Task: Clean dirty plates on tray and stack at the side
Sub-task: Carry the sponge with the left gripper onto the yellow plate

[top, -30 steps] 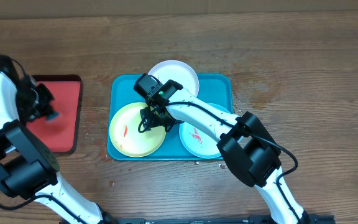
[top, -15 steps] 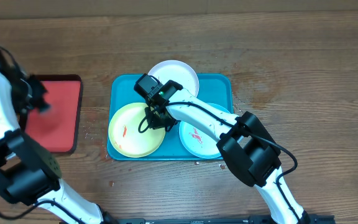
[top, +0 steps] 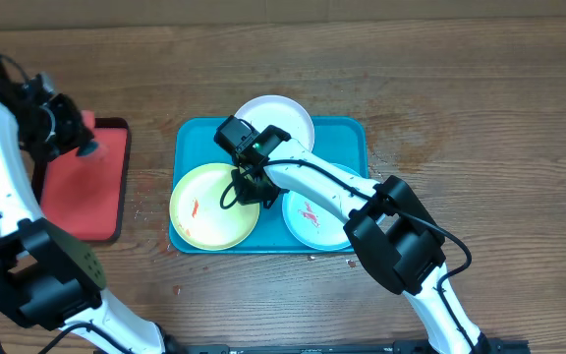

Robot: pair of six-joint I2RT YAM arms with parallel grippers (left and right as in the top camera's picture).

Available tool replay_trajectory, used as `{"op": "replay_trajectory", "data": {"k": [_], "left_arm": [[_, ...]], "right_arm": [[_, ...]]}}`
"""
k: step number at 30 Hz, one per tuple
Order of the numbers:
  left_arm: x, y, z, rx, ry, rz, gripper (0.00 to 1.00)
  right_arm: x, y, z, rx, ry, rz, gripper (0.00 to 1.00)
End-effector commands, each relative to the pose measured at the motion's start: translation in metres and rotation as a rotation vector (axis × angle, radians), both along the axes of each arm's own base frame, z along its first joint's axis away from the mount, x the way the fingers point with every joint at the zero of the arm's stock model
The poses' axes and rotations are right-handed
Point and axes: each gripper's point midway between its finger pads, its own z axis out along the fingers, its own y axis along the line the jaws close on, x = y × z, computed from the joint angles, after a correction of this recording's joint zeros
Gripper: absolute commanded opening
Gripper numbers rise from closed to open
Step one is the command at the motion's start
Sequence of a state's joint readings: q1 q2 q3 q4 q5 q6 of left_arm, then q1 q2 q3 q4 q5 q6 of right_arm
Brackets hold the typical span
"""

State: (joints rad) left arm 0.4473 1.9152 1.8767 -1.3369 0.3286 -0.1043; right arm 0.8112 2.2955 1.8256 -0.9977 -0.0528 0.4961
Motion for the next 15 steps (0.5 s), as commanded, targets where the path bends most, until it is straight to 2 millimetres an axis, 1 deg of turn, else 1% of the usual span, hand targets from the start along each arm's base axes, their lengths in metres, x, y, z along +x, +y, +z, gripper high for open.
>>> {"op": "replay_trajectory", "data": {"k": [1, 3, 7, 10, 13, 15], "left_arm": [[-0.004, -0.014, -0.005, 0.055, 0.043, -0.034, 0.04], [-0.008, -0.030, -0.015, 0.025, 0.076, -0.058, 0.04], [-0.014, -0.076, -0.026, -0.088, 0.109, -0.159, 0.04], [-0.020, -0.111, -0.035, -0.156, 0.122, -0.268, 0.04], [-0.030, -0.139, -0.050, -0.166, 0.167, -0.345, 0.04], [-0.033, -0.154, -0.061, -0.158, 0.179, -0.388, 0.04]], "right_arm": [[-0.003, -0.003, -0.005, -0.013, 0.014, -0.001, 0.04], [-0.003, -0.003, -0.005, -0.013, 0.015, -0.003, 0.04], [-0.002, -0.006, -0.005, -0.017, 0.018, -0.007, 0.04], [0.000, -0.008, -0.006, -0.019, 0.021, -0.014, 0.04], [0.002, -0.011, -0.006, -0.019, 0.021, -0.021, 0.04], [0.004, -0.012, -0.005, -0.013, 0.026, -0.029, 0.04]]}}
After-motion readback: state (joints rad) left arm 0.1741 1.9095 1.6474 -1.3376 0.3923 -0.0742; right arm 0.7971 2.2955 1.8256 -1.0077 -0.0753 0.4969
